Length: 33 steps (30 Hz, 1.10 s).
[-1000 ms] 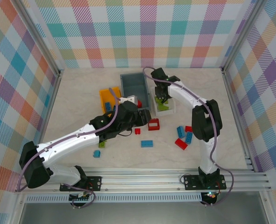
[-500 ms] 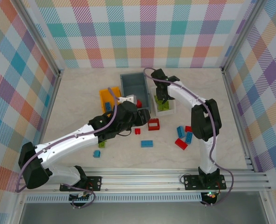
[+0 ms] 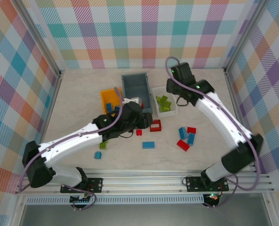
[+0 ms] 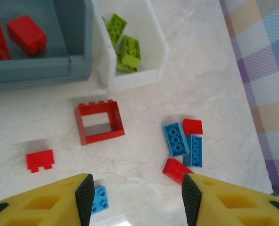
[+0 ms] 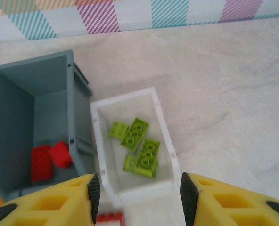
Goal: Sort the legos into containers by color
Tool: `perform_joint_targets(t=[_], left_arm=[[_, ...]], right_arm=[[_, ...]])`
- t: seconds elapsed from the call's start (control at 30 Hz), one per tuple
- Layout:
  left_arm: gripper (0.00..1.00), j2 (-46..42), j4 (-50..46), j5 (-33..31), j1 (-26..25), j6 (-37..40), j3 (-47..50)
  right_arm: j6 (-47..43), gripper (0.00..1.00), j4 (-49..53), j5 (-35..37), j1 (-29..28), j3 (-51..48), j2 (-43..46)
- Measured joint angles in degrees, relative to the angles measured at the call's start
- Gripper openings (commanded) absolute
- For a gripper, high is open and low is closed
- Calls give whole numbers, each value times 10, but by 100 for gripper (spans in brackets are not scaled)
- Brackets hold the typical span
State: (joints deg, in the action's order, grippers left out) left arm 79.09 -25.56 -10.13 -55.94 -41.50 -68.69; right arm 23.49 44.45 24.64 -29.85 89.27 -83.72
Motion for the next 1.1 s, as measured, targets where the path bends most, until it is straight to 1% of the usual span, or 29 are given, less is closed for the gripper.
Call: perform_joint_targets(t=[0.13, 0.23, 0.3, 0.4, 0.57, 0.7, 0.8, 0.9, 1.1], left_arm=[[60, 121, -10, 17, -37, 4, -80], [63, 220, -26, 20, -59, -2, -159], [65, 281, -30, 21, -69, -10, -203], [67, 359, -33, 33, -74, -26, -257], [68, 466, -50, 53, -75, -56, -346], [68, 523, -77, 59, -75, -66, -416], [67, 554, -101, 62, -75, -67, -467], [63, 574, -119, 62, -75, -67, -499], [58, 599, -144, 61, -75, -67, -512]], right_arm=[[47, 59, 18, -20, 0, -126, 160], [77, 62, 48, -33, 0, -189, 260], [92, 64, 65, -39, 0, -212, 313], [109, 64, 91, -42, 0, -221, 371], [126, 64, 112, -41, 0, -221, 421], [132, 64, 121, -41, 0, -220, 428], [134, 64, 125, -41, 0, -220, 426], [136, 64, 127, -41, 0, -220, 426], [138, 64, 129, -41, 0, -220, 426]])
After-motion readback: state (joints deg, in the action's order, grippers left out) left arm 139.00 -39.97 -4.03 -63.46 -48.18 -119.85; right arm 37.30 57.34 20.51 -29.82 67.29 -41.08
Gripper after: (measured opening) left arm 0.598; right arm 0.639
